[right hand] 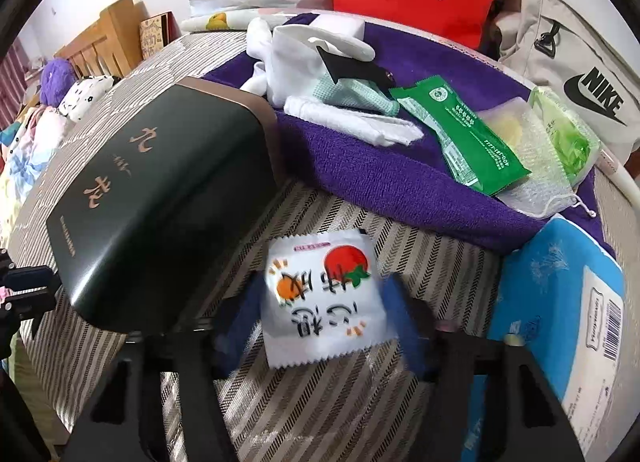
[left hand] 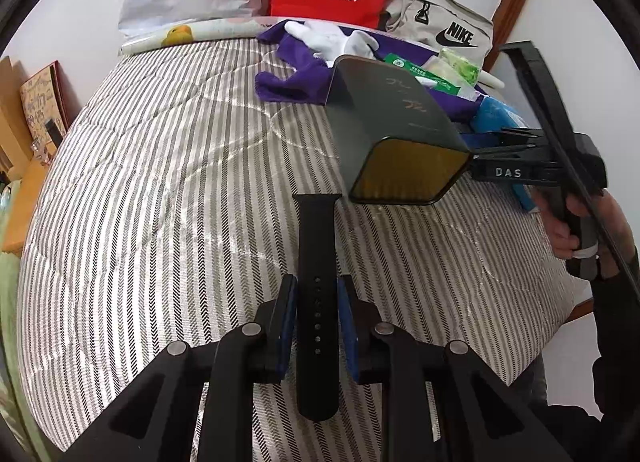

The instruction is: Organize soft objects

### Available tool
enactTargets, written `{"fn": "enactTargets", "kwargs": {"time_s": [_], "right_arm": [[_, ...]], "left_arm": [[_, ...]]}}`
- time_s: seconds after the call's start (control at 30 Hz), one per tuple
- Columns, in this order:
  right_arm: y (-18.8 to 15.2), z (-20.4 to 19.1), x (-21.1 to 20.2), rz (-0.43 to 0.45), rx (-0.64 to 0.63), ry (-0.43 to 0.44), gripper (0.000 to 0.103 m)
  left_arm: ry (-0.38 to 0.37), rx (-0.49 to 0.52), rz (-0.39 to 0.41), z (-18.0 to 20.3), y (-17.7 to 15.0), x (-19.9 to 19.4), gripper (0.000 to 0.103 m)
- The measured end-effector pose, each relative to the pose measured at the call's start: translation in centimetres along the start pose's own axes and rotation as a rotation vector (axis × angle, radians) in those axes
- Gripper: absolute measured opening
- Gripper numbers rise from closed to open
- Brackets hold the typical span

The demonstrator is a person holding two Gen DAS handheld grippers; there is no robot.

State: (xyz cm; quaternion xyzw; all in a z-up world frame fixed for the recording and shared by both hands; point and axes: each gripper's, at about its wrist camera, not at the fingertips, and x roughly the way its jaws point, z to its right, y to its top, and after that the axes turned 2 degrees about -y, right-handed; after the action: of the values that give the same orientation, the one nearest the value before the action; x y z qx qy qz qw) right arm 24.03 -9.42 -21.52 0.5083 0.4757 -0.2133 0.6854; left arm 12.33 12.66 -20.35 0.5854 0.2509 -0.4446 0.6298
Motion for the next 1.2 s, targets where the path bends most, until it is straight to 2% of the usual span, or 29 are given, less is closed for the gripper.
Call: {"fn": "enactTargets", "kwargs": {"time_s": [0.23, 0.27, 0.3, 0.33, 0.57, 0.87, 1.1, 1.2], "right_arm": [[-1.0, -0.6, -0.7, 0.003, -0.015, -0.011, 0.039], [-1.3, -0.7, -1.0, 0.001, -0.011, -0.004, 0.034], [-1.5, -0.8, -1.1, 0.0, -0.008, 0.001, 0.019], [-1.7, -0.8, -1.4, -0.007, -0.001, 0.01, 0.014], [-3.9, -2.0, -3.7, 0.021, -0.005, 0.042, 0.014], [-9.5, -1.4, -9.2, 0.073, 0.034, 0.059, 0.014], [-14.3, 1.5, -10.4, 0.073, 0.137, 0.019, 0.014], [-15.7, 3.0, -10.4, 0.066, 0.173, -0.024, 0.014]], "left_arm": [[0.001, -0.006, -0.005, 0.1, -0.2, 0.1, 0.02], [-0.002, -0.007, -0.005, 0.2, -0.2, 0.1, 0.02], [-0.007, -0.01, -0.004, 0.2, -0.2, 0.0, 0.02], [-0.012, -0.011, -0.002, 0.4, -0.2, -0.1, 0.02], [-0.014, -0.017, 0.007, 1.4, -0.6, -0.3, 0.02], [-0.024, -0.001, 0.018, 4.4, -1.7, -1.6, 0.02], [-0.01, 0.007, 0.021, 7.1, -2.3, -1.4, 0.02], [0.01, 0.007, 0.02, 7.9, -2.4, -1.2, 0.02]]}}
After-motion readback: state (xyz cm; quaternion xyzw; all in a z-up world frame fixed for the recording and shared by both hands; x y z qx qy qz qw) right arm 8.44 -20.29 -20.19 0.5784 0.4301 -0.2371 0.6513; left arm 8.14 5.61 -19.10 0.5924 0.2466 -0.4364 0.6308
